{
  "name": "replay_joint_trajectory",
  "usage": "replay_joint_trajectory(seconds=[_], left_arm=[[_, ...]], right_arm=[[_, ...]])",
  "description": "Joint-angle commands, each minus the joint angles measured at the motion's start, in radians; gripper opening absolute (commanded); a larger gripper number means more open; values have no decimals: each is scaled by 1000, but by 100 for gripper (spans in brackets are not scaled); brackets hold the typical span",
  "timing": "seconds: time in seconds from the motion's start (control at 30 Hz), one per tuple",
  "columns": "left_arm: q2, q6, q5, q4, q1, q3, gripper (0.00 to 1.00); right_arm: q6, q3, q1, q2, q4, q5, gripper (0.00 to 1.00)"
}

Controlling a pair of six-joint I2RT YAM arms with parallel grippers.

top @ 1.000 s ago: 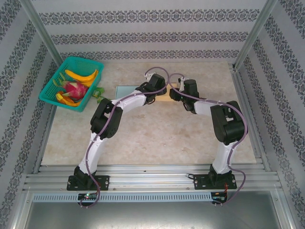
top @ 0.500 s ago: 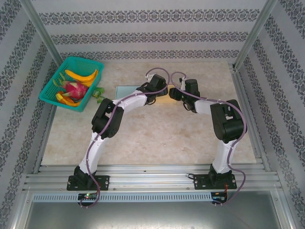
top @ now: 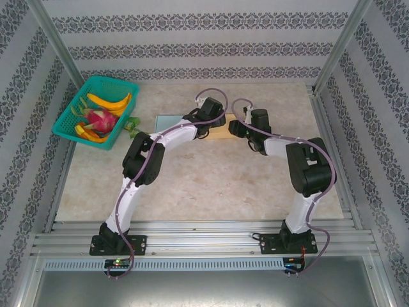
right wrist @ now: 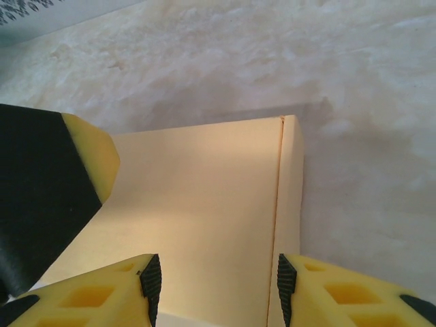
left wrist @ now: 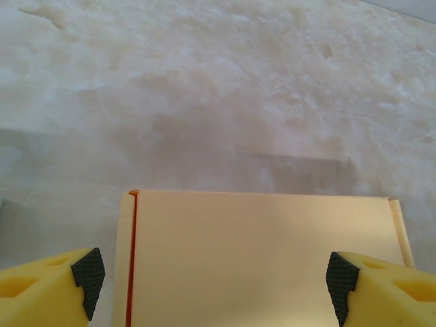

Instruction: Fold the paper box

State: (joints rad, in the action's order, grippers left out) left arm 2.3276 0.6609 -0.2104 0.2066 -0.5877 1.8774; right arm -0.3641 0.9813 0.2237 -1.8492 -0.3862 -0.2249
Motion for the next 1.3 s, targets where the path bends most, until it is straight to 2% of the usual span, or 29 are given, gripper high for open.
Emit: replay_joint_trajectory(seconds=[0.0,0.2,0.4,0.57,0.6,0.63,0.67,0.73,0.8,0.97,1.1,1.27], left_arm=[[-109,-20,4,25,-2,-42,87],[-233,-57,-20,-18,-2,-183,86],[-400,-92,-62,-117,-2,-411,88],[-542,-128,-95,-204,-1,-608,89],[-573,-134,-103,-221,-1,-648,89],[-599,-140,-108,-238,-2,-684,89],[-631,-151,-112,-260,-1,-726,89],[-696,-179,-113,-315,-2,-810,91],[-773,-217,-100,-397,-2,-913,100],[-934,-295,-101,-467,-3,-1081,100],[-999,-339,-68,-415,-3,-1130,100],[-1115,-314,-146,-474,-2,-1255,100]], right_arm=[[13,-34,-18,76,-10,15,50],[58,-99,-23,184,34,107,51],[85,-177,-31,290,48,200,52],[73,-239,-44,368,34,265,57],[77,-249,-45,387,36,283,61],[81,-258,-46,402,36,299,89],[92,-268,-46,416,37,318,98],[110,-282,-46,449,40,361,98],[140,-302,-47,473,31,411,98],[188,-326,-63,490,30,565,98],[231,-354,-96,493,-9,573,98],[229,-364,-138,495,-31,514,98]])
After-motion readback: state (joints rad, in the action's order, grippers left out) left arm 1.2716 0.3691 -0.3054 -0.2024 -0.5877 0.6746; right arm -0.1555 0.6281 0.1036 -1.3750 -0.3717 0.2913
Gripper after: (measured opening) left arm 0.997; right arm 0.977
